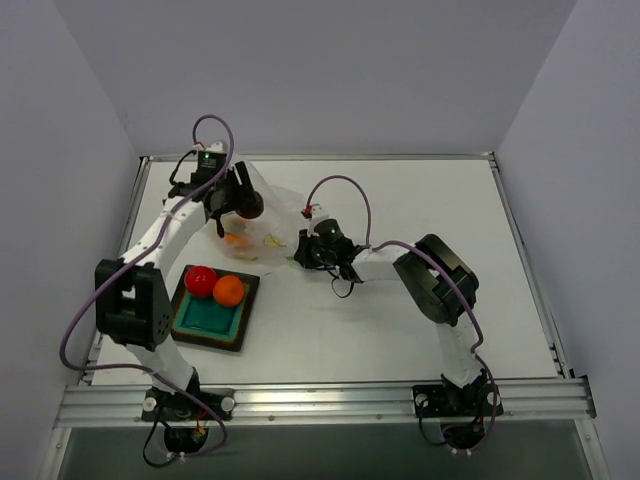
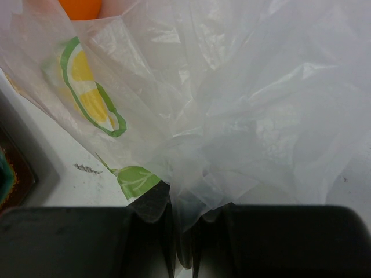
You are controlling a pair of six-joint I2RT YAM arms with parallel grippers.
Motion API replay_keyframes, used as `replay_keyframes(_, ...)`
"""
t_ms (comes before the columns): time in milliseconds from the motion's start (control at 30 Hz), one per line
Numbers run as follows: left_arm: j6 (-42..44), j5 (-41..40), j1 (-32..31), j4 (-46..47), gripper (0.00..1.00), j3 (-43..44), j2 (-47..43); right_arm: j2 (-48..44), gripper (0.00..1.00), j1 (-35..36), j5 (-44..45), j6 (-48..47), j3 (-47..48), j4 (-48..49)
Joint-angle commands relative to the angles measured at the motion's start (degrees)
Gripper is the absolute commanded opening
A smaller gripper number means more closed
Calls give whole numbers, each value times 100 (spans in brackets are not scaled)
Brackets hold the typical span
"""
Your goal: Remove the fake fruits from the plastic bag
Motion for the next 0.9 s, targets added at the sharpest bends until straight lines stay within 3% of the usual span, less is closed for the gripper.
replay_keyframes(0,-222,201,-51,-56,20,-509,-1430,-178,6,-36,81,-3,-84,66)
replay_keyframes(200,-275,-1090,-218,-431,20,-1908,-3700,-327,6,-107,73,-12,-181,75)
replay_keyframes(367,-494,-2294,-218,-1486,22,-3101,-5412,-328,6,-107,55,-12,-181,66)
replay_keyframes(500,-1442,-3322,-218,-2162,26,-4086,-6619,-328,6,-107,72,-21,-172,57)
replay_keyframes(567,-1776,-3421,-218,-2269,26,-4343,-7006,-310,6,-107,73,-21,-190,57)
replay_keyframes(867,-2287,-3597,-209,-1990,27,-5090,-6262,-301,6,-133,72,-12,-172,40)
